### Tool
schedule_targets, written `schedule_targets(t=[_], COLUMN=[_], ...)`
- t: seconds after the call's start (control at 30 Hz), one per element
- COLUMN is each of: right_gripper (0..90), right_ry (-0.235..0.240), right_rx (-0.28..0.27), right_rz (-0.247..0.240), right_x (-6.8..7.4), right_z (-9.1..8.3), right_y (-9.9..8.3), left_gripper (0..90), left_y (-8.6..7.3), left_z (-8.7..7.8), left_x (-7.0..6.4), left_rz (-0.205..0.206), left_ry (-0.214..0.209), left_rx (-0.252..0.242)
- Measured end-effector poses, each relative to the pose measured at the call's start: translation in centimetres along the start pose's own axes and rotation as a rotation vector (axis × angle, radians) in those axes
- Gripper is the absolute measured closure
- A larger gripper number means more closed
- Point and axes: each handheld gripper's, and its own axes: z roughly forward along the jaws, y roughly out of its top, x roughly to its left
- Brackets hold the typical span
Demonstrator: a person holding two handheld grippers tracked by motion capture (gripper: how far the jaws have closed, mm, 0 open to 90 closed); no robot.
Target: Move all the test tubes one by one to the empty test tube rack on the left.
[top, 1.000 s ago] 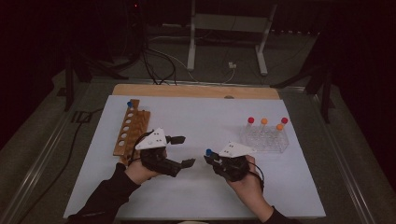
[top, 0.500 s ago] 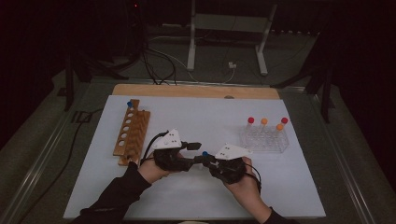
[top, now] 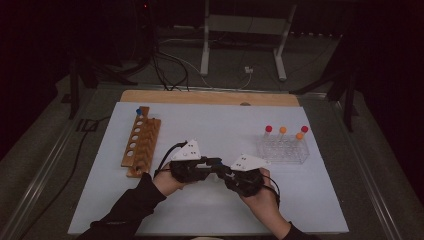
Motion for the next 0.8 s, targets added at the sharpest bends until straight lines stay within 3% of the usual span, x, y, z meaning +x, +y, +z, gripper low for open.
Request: schedule_targets(t=[0.2,0.37,0.53,0.8], right_gripper=[75.1,59.6,48.1,37.4], right_ry=[0.004,-0.009,-0.03,-0.052], right_rx=[-0.016,-0.03,-0.06,-0.074], right_rz=[0.007,0.013,0.028,0.053], right_x=[-0.1,-0.3,-0.6,-1.4], right_z=[-0.1,-0.1,-0.5,-1.0], right_y=[0.0,-0.1,0.0,0.0], left_gripper=[77.2,77.4,77.3,77.3], left_y=[0.3,0.7,1.2,1.8], left_z=[-0.2,-1.0,-2.3,-4.7], left_x=[0.1,0.7,1.8,3.9], left_rz=[0.013,0.016,0.01,-0.014], left_ry=[0.011,0.036,0.084,0.166], left_rx=[-0.007,-0.021,-0.026,-0.034])
